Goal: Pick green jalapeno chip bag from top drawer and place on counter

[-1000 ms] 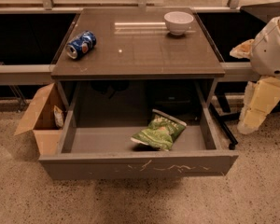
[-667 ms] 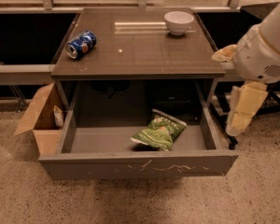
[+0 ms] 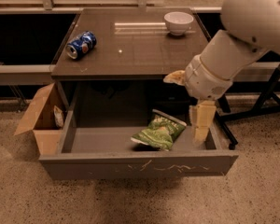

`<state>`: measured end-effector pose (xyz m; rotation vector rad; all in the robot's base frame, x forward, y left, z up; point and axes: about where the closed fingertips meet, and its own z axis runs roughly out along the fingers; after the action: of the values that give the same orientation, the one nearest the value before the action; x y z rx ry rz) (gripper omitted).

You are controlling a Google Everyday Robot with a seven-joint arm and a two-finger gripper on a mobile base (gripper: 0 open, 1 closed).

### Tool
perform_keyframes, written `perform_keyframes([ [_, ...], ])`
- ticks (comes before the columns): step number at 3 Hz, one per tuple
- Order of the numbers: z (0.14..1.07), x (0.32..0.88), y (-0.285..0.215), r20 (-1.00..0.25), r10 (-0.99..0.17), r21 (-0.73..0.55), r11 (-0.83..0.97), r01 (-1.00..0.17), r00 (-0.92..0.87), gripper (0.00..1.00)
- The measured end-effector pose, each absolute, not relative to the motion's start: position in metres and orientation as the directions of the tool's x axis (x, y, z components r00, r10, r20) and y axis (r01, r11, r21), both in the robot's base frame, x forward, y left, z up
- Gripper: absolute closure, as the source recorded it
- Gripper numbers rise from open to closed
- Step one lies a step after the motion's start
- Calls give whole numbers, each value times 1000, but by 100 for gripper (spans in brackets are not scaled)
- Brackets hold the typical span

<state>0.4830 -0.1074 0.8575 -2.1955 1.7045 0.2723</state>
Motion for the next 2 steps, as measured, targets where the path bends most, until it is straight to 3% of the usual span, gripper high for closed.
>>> perform_keyframes([
  [2, 827, 486, -83, -385, -866, -116, -298, -947, 320, 0],
])
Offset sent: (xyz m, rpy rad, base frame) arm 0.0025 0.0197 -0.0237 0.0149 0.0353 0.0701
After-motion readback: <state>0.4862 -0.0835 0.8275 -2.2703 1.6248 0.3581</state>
